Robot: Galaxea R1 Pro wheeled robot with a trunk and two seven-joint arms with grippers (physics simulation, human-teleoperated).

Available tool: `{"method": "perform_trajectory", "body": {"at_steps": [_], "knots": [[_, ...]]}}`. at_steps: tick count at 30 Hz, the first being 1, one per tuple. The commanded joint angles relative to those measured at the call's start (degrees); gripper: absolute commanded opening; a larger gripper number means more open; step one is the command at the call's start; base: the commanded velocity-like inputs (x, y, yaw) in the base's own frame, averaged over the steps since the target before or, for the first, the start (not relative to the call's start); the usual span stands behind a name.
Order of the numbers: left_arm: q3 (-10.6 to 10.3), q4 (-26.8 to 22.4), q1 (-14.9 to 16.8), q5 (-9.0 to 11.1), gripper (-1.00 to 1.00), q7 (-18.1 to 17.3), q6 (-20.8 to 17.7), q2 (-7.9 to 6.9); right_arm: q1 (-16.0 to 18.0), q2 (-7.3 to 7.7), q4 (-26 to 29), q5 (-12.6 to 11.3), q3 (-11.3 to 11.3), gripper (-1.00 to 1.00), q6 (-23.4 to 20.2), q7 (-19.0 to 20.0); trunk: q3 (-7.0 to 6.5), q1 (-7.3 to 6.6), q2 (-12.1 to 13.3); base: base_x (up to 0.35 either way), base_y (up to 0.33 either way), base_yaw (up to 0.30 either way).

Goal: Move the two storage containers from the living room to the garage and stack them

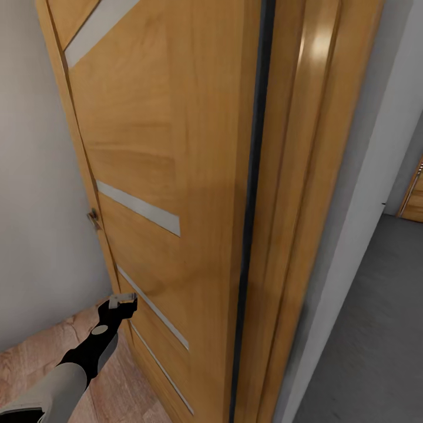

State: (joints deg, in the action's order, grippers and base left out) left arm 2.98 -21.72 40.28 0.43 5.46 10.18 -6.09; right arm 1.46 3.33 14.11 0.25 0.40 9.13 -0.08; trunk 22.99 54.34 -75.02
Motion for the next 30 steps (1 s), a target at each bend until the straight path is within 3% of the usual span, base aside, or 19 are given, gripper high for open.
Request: {"method": "perform_trajectory", "body": {"at_steps": [1, 30], "knots": [[0.0, 0.0, 0.1, 0.0, 1.0, 0.0, 0.2, 0.02, 0.0, 0.01, 0.0, 0.0, 0.0, 1.0, 0.2, 0.0, 0.05, 0.0, 0.0, 0.0, 0.0, 0.0], [0.2, 0.0, 0.1, 0.0, 1.0, 0.0, 0.2, -0.02, 0.0, 0.01, 0.0, 0.0, 0.0, 1.0, 0.2, 0.0, 0.05, 0.0, 0.0, -0.044, 0.0, 0.0]]}}
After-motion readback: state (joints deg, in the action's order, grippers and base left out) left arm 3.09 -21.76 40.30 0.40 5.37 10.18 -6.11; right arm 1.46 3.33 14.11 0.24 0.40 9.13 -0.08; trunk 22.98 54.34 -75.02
